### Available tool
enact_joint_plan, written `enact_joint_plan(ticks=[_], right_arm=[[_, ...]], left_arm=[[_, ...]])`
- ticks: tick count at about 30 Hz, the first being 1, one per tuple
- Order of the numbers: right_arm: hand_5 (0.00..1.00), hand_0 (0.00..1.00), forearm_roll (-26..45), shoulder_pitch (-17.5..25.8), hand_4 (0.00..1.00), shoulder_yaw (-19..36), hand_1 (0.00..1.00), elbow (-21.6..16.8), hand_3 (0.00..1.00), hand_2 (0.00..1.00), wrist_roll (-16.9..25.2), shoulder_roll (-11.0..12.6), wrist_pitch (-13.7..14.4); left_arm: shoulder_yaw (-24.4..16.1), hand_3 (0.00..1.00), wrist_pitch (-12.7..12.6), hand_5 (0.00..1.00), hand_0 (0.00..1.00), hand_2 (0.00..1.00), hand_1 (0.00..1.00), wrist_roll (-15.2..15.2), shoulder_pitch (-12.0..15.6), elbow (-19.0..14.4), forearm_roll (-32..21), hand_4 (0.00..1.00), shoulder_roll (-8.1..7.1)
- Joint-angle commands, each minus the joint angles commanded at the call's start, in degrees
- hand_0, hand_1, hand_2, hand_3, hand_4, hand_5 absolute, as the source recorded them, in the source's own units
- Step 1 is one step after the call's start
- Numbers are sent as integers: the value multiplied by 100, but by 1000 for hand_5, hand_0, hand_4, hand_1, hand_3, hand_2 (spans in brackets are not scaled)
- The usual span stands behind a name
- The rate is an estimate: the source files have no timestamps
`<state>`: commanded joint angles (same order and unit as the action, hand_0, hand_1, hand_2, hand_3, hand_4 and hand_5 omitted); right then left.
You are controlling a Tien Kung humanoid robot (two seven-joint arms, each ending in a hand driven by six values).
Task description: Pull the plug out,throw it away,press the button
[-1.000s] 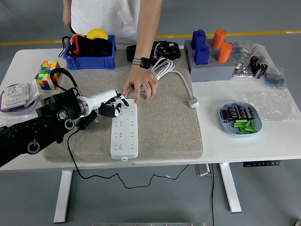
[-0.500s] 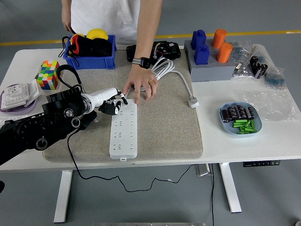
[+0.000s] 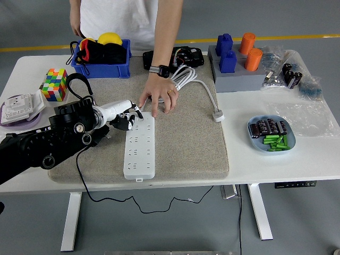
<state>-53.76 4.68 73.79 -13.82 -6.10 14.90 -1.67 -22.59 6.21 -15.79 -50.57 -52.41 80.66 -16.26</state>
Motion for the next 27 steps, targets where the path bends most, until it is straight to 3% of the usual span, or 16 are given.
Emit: enact_joint_plan(ticks=[15,21,27], right_arm=[[631,733,18,-27,758,-108,688,1,655,665,10,35,4],[631,733,28,-27,758,-154,688,12,655,665,12,48,7],[631,733,31,-46,758,-200,688,-10,655,665,14,82,7]], left_arm=[[225,703,34,2,16,136,31,-32,-5,-117,-51,49,-134],[-349,706,-21,2,16,136,31,51,51,-457,28,47,-290],[-870,697,1,2,15,139,31,163,160,-584,206,40,-401]])
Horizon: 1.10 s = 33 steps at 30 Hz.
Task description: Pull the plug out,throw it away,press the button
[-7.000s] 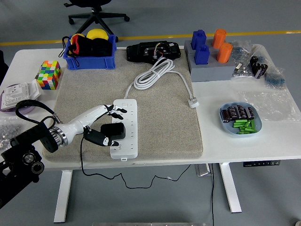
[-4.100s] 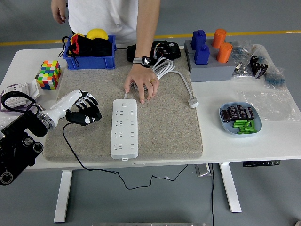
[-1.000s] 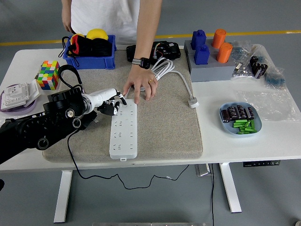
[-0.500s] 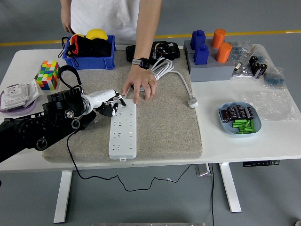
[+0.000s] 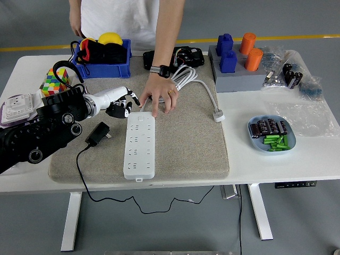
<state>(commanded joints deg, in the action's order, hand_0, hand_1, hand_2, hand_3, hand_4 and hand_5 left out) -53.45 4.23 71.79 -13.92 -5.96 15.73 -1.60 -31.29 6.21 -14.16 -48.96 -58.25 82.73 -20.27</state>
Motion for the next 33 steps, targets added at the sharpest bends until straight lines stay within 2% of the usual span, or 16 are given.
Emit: enact_joint_plan(ticks=[1,2,6,7,8,13,14,17,19,20,24,28,33], right_arm=[[631,733,-10,3,758,12,688,-8,655,665,2,4,4],[631,733,-13,9,759,23,688,-12,655,665,6,4,7],[631,733,-34,50,759,73,688,10,655,665,-1,-37,4],[631,733,-36,58,759,77,688,5,655,665,0,-59,0],[631,733,-35,57,759,73,688,9,655,665,-4,-71,-4],[631,733,-63,57,759,101,688,1,655,665,0,-87,-2],[631,733,-69,53,759,107,688,2,656,665,0,-83,-1],[631,733,-79,41,759,127,688,1,656,665,3,-73,2],[631,733,-83,34,759,132,688,5,656,665,3,-65,5],[631,733,-82,34,759,131,688,7,656,665,3,-64,5],[631,733,-86,35,759,147,688,1,656,665,4,-81,4],[631,733,-92,29,759,141,688,-4,656,665,5,-103,2],[631,733,-102,31,759,155,688,-7,656,665,6,-107,3]], left_arm=[[-108,697,-6,2,15,139,31,32,59,-36,21,40,-18],[-211,691,-30,2,92,157,80,72,120,-78,50,47,-28],[-815,691,-86,2,92,157,80,210,511,-376,167,47,-34],[-1056,691,-98,2,92,157,80,242,686,-521,175,47,-39],[-1247,716,-115,2,280,423,378,267,815,-619,186,515,-37],[-2259,716,-308,2,280,423,378,552,1565,-1111,252,515,0],[-2460,734,-364,2,653,585,683,621,1702,-1189,287,583,18],[-3092,734,-557,2,653,585,683,851,2095,-1388,406,583,98],[-3493,734,-732,2,653,585,683,1048,2332,-1491,463,583,204],[-3673,743,-786,2,764,656,758,1117,2425,-1526,482,601,243],[-4415,743,-922,2,764,656,758,1337,2885,-1689,582,601,421],[-4982,740,-1027,2,773,668,755,1484,3193,-1733,628,609,506],[-5480,738,-1093,2,774,666,753,1586,3505,-1766,650,615,523]])
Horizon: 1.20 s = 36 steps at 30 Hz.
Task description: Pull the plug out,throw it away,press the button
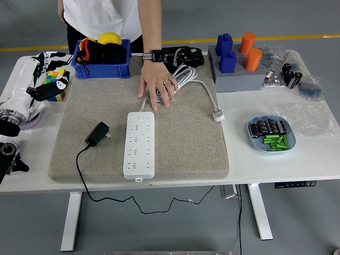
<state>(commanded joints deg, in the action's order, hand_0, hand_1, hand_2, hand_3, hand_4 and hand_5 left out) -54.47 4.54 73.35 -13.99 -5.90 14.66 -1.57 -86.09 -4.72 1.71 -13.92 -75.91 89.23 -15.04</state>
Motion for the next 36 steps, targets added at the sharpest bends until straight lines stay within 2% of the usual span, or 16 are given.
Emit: enact_joint_plan(ticks=[4,8,16,24,33,36], right_arm=[[631,733,-4,1,759,16,688,8,656,665,2,12,4],[631,733,-5,-8,758,31,688,5,656,664,5,20,7],[630,733,-2,-24,759,50,687,-12,656,665,18,17,15],[630,732,-1,-52,759,62,687,6,659,665,53,36,56],[630,732,20,-112,759,43,687,6,659,664,85,51,82],[629,730,110,-223,759,-64,686,8,673,663,163,73,170]], left_arm=[[-294,738,-28,2,774,666,753,44,216,-66,-12,615,-2],[-446,738,-36,2,774,666,750,57,274,-77,-1,621,11],[-657,739,-41,2,775,667,749,44,234,-73,83,623,17],[-699,753,-12,2,775,667,748,13,269,-69,107,623,15],[-730,754,-1,2,776,669,747,9,204,-79,93,621,1],[-807,755,-5,2,775,665,747,6,160,-67,103,622,-18]])
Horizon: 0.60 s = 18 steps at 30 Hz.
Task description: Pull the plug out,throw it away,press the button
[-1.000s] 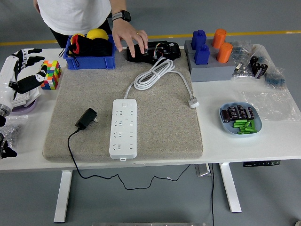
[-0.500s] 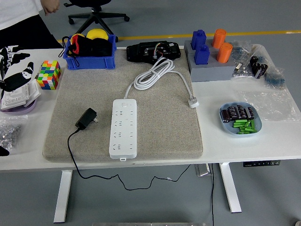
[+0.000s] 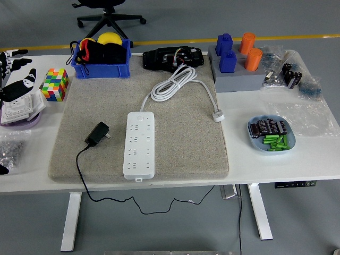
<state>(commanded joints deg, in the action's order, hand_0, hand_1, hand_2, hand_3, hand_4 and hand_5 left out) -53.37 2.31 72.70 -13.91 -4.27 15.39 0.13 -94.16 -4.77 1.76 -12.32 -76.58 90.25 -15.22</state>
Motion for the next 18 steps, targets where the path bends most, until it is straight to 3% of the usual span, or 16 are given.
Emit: enact_joint_plan(ticks=[4,6,12,18], right_arm=[[629,730,15,-203,759,-204,686,-69,673,663,-31,84,-42],[629,732,-102,-114,759,29,687,-125,667,664,-58,89,-56],[629,729,-242,112,759,369,686,-55,664,664,-85,33,-66],[628,730,-306,218,759,510,687,-77,664,665,-123,-25,-83]], left_arm=[[40,755,3,2,775,665,747,8,-183,56,-37,622,-117],[159,755,12,2,776,667,747,-8,-182,59,-46,621,-172],[119,753,-3,2,776,668,747,-4,54,-23,-65,620,-13],[149,752,8,2,776,668,747,-22,204,-34,-39,619,3]])
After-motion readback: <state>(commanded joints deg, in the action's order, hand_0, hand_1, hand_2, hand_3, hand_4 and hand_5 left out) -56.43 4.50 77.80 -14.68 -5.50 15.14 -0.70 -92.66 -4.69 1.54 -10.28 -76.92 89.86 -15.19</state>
